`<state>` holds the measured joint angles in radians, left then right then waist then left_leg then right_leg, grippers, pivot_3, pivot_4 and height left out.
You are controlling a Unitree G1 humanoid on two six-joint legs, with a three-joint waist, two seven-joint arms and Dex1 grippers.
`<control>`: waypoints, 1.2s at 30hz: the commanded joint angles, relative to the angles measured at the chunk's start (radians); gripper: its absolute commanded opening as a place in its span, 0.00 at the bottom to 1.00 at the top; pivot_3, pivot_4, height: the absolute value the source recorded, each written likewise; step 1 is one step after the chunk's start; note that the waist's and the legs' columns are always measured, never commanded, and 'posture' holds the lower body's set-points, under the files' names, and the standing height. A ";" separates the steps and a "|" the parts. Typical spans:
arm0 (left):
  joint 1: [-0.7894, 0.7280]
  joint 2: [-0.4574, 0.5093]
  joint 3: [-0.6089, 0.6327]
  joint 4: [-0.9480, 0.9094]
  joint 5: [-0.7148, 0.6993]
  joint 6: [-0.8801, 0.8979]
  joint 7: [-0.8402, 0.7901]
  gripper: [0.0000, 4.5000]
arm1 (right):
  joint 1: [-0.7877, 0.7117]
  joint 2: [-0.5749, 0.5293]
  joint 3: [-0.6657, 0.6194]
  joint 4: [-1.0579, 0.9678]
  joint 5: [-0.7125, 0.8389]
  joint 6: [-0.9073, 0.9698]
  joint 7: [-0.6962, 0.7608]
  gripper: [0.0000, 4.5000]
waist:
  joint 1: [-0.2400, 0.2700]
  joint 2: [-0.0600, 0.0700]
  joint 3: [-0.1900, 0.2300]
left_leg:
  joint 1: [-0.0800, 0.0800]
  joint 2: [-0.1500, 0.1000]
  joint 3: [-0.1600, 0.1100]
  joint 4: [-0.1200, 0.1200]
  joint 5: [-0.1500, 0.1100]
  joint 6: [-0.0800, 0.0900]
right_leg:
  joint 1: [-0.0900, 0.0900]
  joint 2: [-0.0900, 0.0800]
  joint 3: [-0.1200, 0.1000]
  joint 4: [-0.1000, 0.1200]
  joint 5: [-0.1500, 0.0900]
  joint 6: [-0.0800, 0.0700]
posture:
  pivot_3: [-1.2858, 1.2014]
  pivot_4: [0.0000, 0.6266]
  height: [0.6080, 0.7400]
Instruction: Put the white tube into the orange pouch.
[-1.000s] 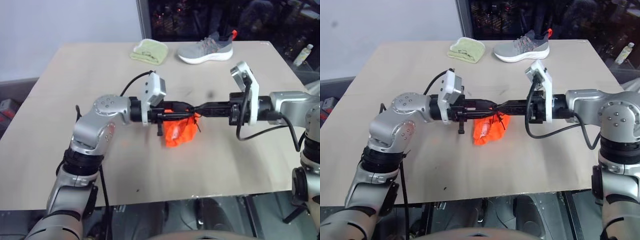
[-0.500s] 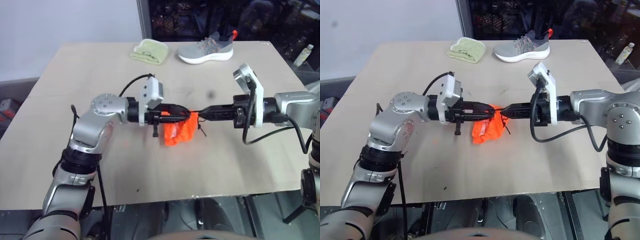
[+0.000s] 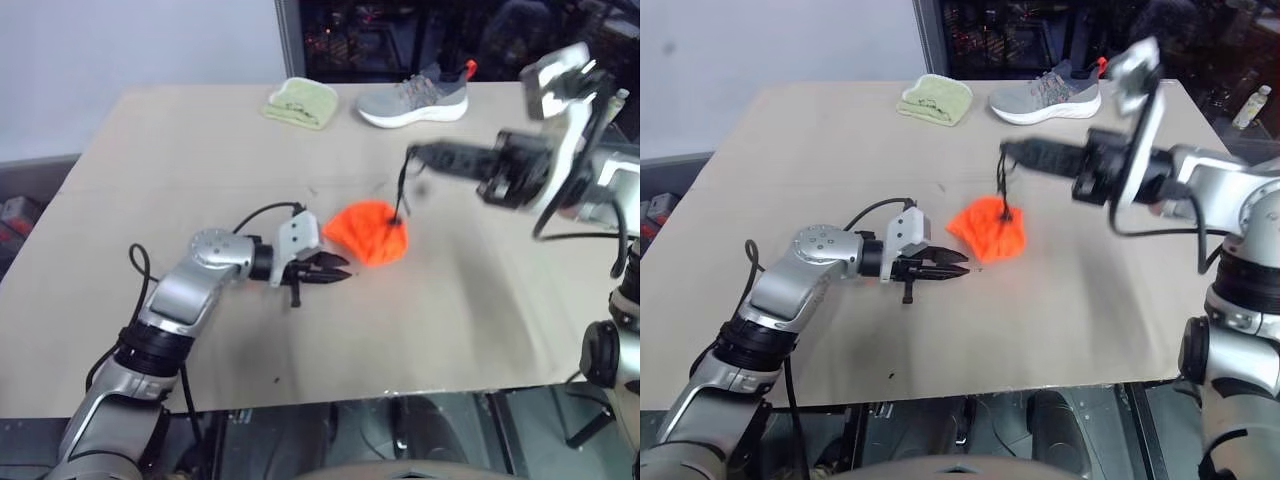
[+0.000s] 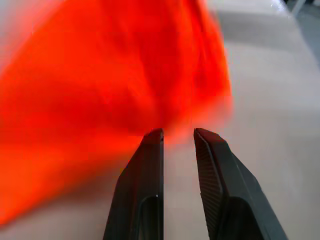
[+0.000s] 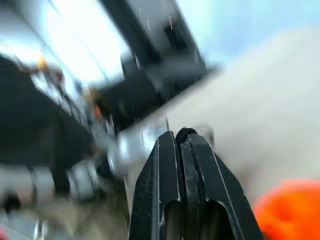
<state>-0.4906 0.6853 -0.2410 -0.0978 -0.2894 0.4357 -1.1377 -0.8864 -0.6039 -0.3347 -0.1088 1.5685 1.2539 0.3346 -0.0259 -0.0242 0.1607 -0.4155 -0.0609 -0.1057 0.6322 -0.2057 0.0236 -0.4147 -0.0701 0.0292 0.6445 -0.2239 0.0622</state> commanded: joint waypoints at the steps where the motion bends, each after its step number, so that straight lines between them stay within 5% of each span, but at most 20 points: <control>1: -0.002 0.003 0.028 -0.005 0.014 -0.017 0.019 0.21 | -0.031 -0.027 -0.057 0.042 0.076 -0.065 -0.042 0.00 | 0.004 0.000 0.000 | 0.000 0.000 0.000 0.000 0.000 0.000 | 0.000 0.000 0.000 0.000 0.000 0.000 | 0.52 0.24 1.00; 7: -0.104 -0.126 0.173 -0.073 -0.259 0.186 0.062 0.21 | 0.023 -0.086 0.000 -0.010 0.022 -0.045 -0.004 0.00 | 0.015 0.002 0.001 | -0.001 0.000 -0.001 0.000 0.000 0.001 | 0.000 0.000 -0.001 -0.001 0.000 0.000 | 0.52 0.24 1.00; 10: -0.158 -0.150 0.187 -0.097 -0.297 0.215 0.077 0.38 | 0.033 -0.092 0.016 -0.026 0.020 -0.052 0.000 0.00 | 0.011 0.002 0.002 | -0.002 0.000 -0.001 0.001 0.000 0.001 | 0.000 0.000 -0.002 -0.001 0.000 0.000 | 0.52 0.24 1.00; 14: -0.215 -0.187 0.151 -0.098 -0.252 0.191 0.130 0.77 | 0.034 -0.099 0.023 -0.033 0.033 -0.061 -0.004 0.00 | 0.009 0.003 0.002 | -0.001 0.000 0.001 0.001 0.000 0.001 | 0.001 0.001 0.000 -0.001 0.000 0.000 | 0.52 0.24 1.00; 25: -0.301 -0.312 -0.012 0.085 -0.060 0.001 0.147 0.77 | 0.034 -0.105 0.032 -0.049 0.052 -0.068 -0.013 0.00 | 0.014 0.003 0.002 | -0.001 0.000 0.001 0.001 0.000 0.001 | 0.001 0.000 -0.001 -0.001 0.000 0.000 | 0.52 0.24 1.00; 36: -0.335 -0.423 0.006 0.154 -0.033 -0.044 0.179 0.77 | 0.041 -0.110 0.044 -0.063 0.074 -0.079 -0.033 0.00 | 0.012 0.003 0.002 | -0.001 0.000 0.001 0.001 -0.001 0.001 | 0.001 0.000 0.000 -0.001 0.000 0.000 | 0.52 0.24 1.00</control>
<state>-0.8102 0.2673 -0.2519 0.0797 -0.3171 0.4069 -0.9619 -0.8399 -0.7013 -0.2789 -0.1422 1.6138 1.1995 0.2985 -0.0135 -0.0216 0.1623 -0.4164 -0.0610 -0.1049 0.6333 -0.2063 0.0248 -0.4140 -0.0697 0.0289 0.6434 -0.2238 0.0624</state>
